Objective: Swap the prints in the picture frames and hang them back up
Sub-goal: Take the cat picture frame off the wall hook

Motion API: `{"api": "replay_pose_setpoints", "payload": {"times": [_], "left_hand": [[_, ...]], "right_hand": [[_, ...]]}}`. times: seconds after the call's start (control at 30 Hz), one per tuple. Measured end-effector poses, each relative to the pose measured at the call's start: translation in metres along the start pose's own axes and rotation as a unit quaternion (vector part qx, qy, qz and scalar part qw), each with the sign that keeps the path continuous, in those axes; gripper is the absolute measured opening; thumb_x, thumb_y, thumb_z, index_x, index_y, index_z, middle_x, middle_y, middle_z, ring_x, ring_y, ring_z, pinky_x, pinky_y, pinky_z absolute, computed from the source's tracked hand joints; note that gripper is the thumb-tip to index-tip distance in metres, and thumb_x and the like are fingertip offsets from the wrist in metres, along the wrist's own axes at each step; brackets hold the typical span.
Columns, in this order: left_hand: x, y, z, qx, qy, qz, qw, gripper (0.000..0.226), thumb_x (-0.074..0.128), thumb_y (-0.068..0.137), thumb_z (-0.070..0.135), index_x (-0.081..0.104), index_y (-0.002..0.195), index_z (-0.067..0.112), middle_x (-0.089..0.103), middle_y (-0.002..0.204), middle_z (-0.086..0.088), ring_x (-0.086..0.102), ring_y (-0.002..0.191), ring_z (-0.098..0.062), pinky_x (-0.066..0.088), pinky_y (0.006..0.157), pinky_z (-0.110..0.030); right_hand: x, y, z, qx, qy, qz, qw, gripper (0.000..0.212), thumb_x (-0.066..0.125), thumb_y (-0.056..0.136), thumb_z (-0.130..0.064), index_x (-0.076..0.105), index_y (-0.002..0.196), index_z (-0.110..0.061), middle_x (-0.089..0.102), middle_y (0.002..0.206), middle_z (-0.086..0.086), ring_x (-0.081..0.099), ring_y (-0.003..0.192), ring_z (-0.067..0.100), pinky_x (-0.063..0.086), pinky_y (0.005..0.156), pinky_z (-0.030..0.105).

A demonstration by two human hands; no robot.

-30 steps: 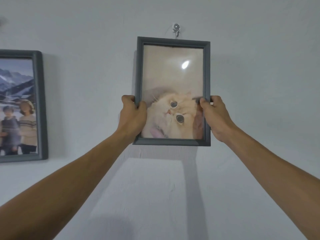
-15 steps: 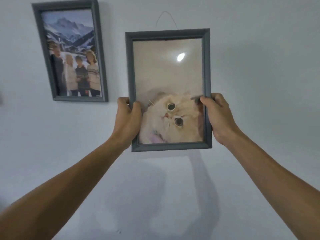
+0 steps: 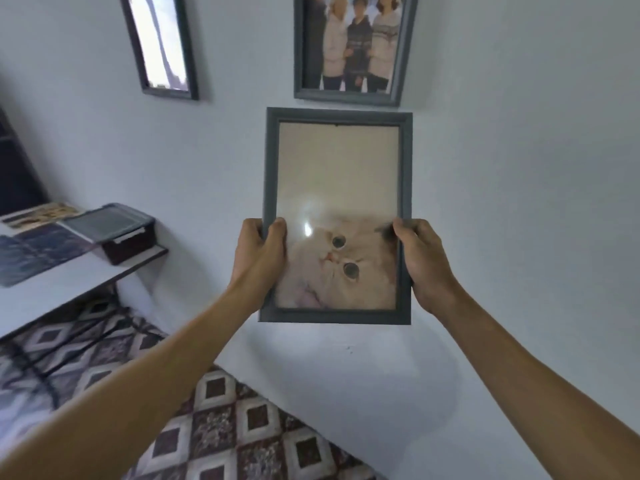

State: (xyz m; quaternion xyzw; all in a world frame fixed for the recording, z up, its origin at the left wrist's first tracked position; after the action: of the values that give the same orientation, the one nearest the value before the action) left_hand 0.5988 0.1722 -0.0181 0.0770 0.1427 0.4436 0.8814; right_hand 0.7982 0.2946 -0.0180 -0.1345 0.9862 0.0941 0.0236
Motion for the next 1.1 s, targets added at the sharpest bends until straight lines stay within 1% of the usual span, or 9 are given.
{"api": "replay_pose_setpoints", "payload": {"times": [0.13,0.3,0.37,0.47,0.63,0.73,0.87,0.97,1.1], "left_hand": [[-0.066,0.004,-0.049,-0.037,0.02,0.031,0.999,0.031,0.048,0.099,0.038,0.051,0.101,0.007,0.052,0.08,-0.004,0.047,0.067,-0.015,0.039,0.056,-0.03],[-0.143,0.008,-0.092,-0.072,0.021,0.057,0.996,0.025,0.047,0.102,0.03,0.049,0.085,0.012,0.049,0.067,-0.001,0.048,0.05,-0.005,0.04,0.043,-0.017],[-0.172,0.008,-0.106,-0.088,0.015,0.066,0.994,0.024,0.046,0.103,0.028,0.047,0.082,0.015,0.051,0.07,-0.002,0.049,0.054,-0.008,0.043,0.048,-0.022],[-0.215,0.011,-0.131,-0.118,0.024,0.102,0.987,0.018,0.048,0.101,0.033,0.047,0.091,0.018,0.055,0.084,-0.003,0.053,0.07,-0.015,0.049,0.066,-0.034],[-0.278,0.017,-0.179,-0.162,0.039,0.172,0.971,0.025,0.049,0.1,0.038,0.049,0.103,0.013,0.058,0.092,-0.006,0.055,0.079,-0.018,0.048,0.066,-0.034],[-0.309,0.019,-0.204,-0.19,0.05,0.204,0.959,0.025,0.05,0.099,0.039,0.05,0.101,0.014,0.06,0.095,-0.006,0.058,0.083,-0.02,0.05,0.074,-0.038],[-0.345,0.03,-0.235,-0.218,0.059,0.254,0.941,0.029,0.05,0.099,0.04,0.053,0.105,0.012,0.062,0.098,-0.008,0.061,0.087,-0.022,0.053,0.071,-0.038],[-0.368,0.04,-0.255,-0.24,0.063,0.289,0.925,0.029,0.05,0.099,0.041,0.054,0.103,0.013,0.062,0.096,-0.007,0.061,0.085,-0.021,0.05,0.066,-0.035],[-0.398,0.056,-0.277,-0.261,0.073,0.33,0.904,0.027,0.05,0.099,0.039,0.056,0.1,0.013,0.064,0.093,-0.006,0.062,0.084,-0.021,0.048,0.064,-0.033]], "right_hand": [[0.076,-0.014,0.026,0.035,-0.005,-0.055,0.998,0.021,0.051,0.101,-0.034,0.057,0.106,-0.015,0.061,0.104,-0.004,0.06,0.094,0.008,0.051,0.078,0.027],[0.168,-0.033,0.051,0.082,0.008,-0.117,0.99,0.021,0.053,0.1,-0.034,0.058,0.105,-0.013,0.063,0.106,0.001,0.062,0.097,0.014,0.052,0.087,0.034],[0.203,-0.041,0.059,0.096,0.009,-0.141,0.985,0.019,0.054,0.1,-0.034,0.058,0.103,-0.015,0.063,0.108,0.003,0.063,0.099,0.017,0.053,0.089,0.037],[0.254,-0.051,0.07,0.106,0.008,-0.177,0.978,0.019,0.054,0.1,-0.033,0.058,0.103,-0.015,0.063,0.11,0.004,0.062,0.103,0.02,0.052,0.093,0.041],[0.332,-0.066,0.082,0.109,-0.001,-0.248,0.963,0.026,0.051,0.102,-0.031,0.056,0.116,-0.01,0.062,0.109,0.002,0.061,0.097,0.014,0.052,0.082,0.031],[0.377,-0.071,0.093,0.112,-0.01,-0.289,0.951,0.022,0.051,0.102,-0.03,0.056,0.113,-0.012,0.063,0.107,0.002,0.062,0.095,0.014,0.051,0.076,0.027],[0.438,-0.072,0.106,0.112,-0.019,-0.336,0.935,0.01,0.054,0.101,-0.027,0.056,0.1,-0.018,0.065,0.102,0.005,0.063,0.089,0.016,0.055,0.08,0.035],[0.483,-0.068,0.117,0.104,-0.028,-0.377,0.92,0.007,0.055,0.1,-0.025,0.056,0.1,-0.019,0.066,0.106,0.01,0.065,0.097,0.023,0.055,0.089,0.044],[0.542,-0.061,0.13,0.108,-0.04,-0.431,0.895,0.018,0.055,0.1,-0.025,0.056,0.112,-0.012,0.065,0.11,0.011,0.065,0.097,0.021,0.057,0.081,0.038]]}}
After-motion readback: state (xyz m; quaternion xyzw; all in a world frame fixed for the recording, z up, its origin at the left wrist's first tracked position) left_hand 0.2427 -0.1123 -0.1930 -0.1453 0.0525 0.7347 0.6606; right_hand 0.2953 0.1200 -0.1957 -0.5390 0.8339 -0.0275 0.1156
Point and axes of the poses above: each hand's wrist, its own y-axis towards the middle knuckle, its own x-axis out of the palm, z = x × y, the point moved 3 cm from there along y, towards the middle knuckle
